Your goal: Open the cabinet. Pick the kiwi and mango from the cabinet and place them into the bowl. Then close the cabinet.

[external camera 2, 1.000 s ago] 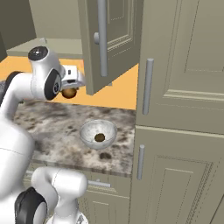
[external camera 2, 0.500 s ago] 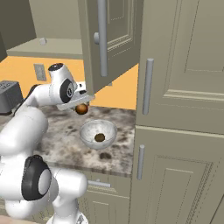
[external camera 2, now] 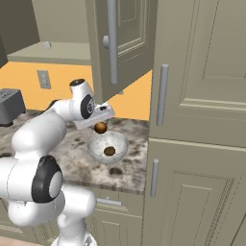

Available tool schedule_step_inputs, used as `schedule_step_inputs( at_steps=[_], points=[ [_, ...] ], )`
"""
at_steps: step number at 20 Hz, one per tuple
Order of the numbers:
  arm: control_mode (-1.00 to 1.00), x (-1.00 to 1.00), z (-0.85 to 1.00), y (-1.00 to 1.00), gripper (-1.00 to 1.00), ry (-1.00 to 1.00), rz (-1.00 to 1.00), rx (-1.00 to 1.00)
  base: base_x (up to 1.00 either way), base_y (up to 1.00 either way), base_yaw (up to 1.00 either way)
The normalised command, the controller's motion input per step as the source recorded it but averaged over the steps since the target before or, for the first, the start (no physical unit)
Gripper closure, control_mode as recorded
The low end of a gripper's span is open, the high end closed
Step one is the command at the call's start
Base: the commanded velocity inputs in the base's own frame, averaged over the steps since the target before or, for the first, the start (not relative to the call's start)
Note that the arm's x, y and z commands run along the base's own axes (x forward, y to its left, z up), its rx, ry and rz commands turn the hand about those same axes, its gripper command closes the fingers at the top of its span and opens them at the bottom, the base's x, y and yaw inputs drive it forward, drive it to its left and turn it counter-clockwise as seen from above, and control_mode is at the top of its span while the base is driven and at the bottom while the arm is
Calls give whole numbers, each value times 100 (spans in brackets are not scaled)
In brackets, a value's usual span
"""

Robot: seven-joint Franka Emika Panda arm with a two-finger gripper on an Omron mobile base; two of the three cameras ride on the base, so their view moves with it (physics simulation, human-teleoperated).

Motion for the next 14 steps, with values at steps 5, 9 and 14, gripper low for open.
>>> schedule_step_inputs(
  at_steps=[5,9,14],
  points=[
    [-100,9,-71,-26,100,-1,5,0,0,0,0],
    [-100,30,-39,-14,100,-8,6,0,0,0,0],
    [-100,26,-27,-3,-100,-11,4,0,0,0,0]
  ],
)
